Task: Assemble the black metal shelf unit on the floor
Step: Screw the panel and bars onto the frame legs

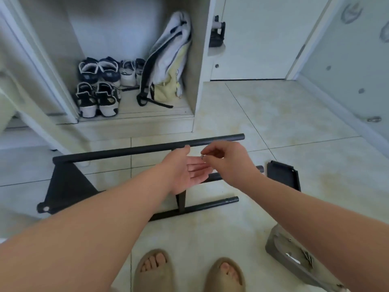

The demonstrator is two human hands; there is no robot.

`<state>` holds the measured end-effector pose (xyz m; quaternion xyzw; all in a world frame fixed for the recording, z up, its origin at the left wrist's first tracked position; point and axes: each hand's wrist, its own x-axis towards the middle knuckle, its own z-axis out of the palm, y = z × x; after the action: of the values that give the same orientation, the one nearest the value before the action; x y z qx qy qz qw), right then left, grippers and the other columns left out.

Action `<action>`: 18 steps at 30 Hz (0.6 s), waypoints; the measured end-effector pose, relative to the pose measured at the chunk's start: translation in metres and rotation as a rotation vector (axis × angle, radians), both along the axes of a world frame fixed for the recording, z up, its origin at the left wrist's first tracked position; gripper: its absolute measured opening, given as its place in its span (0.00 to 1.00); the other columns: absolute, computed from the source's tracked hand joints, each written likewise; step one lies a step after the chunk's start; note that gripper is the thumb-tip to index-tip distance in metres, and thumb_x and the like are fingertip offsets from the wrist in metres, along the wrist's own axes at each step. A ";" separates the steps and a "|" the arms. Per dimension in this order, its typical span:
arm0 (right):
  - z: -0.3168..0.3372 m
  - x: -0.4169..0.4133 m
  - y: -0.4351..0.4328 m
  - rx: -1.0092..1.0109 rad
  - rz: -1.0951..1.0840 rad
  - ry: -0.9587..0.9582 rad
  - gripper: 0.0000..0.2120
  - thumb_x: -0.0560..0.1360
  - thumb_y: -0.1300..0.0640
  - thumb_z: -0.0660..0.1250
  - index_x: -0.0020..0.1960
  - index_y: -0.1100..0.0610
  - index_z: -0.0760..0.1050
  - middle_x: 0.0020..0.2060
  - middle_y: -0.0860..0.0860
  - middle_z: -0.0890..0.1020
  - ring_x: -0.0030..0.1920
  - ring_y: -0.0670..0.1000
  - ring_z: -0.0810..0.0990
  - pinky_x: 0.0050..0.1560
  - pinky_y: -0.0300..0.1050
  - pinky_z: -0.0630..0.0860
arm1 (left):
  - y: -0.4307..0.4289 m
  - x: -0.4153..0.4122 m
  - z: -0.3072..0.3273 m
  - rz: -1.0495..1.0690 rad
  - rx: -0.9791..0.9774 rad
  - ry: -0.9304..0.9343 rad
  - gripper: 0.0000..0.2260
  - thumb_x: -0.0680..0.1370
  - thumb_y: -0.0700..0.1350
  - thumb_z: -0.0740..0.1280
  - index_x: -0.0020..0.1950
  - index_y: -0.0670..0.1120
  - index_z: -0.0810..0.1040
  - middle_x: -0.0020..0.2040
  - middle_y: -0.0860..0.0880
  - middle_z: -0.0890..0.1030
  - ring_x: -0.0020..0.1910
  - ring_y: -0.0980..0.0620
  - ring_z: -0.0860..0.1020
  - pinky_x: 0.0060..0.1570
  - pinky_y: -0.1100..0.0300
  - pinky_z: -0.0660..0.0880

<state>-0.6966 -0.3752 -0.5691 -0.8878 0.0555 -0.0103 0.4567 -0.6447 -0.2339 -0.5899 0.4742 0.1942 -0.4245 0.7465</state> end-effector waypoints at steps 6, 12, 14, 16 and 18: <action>-0.026 0.038 0.033 -0.055 -0.015 0.057 0.07 0.78 0.57 0.69 0.55 0.51 0.82 0.46 0.45 0.84 0.47 0.43 0.81 0.48 0.35 0.76 | 0.051 0.025 -0.021 0.108 0.072 0.035 0.13 0.84 0.41 0.57 0.53 0.35 0.78 0.50 0.38 0.81 0.42 0.45 0.84 0.33 0.58 0.80; -0.062 0.055 0.025 -0.485 0.361 0.520 0.24 0.76 0.38 0.69 0.66 0.51 0.75 0.58 0.46 0.79 0.58 0.49 0.77 0.59 0.45 0.73 | 0.079 0.046 -0.040 0.162 0.163 -0.001 0.17 0.78 0.27 0.50 0.54 0.36 0.77 0.52 0.39 0.80 0.47 0.47 0.83 0.39 0.59 0.78; -0.068 0.059 0.024 -0.510 0.432 0.597 0.27 0.73 0.34 0.70 0.65 0.50 0.75 0.56 0.45 0.79 0.57 0.49 0.77 0.60 0.47 0.74 | 0.079 0.051 -0.045 0.143 0.272 -0.048 0.16 0.81 0.28 0.50 0.58 0.35 0.76 0.55 0.38 0.81 0.48 0.47 0.83 0.41 0.59 0.79; -0.074 0.064 0.022 -0.487 0.429 0.590 0.25 0.72 0.34 0.71 0.60 0.50 0.77 0.53 0.45 0.80 0.54 0.48 0.79 0.58 0.47 0.76 | 0.076 0.054 -0.050 0.095 0.392 -0.099 0.17 0.84 0.32 0.49 0.66 0.33 0.73 0.61 0.35 0.79 0.56 0.42 0.82 0.50 0.54 0.81; -0.083 0.067 0.018 -0.472 0.433 0.545 0.17 0.72 0.36 0.72 0.52 0.47 0.77 0.46 0.44 0.80 0.48 0.47 0.79 0.50 0.44 0.76 | 0.073 0.055 -0.056 0.026 0.435 -0.124 0.19 0.84 0.33 0.46 0.71 0.30 0.67 0.67 0.30 0.73 0.67 0.34 0.74 0.62 0.48 0.74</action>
<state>-0.6291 -0.3568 -0.6521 -0.9295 -0.0177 0.3089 0.2009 -0.5892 -0.1614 -0.6458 0.6467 0.2410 -0.3327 0.6426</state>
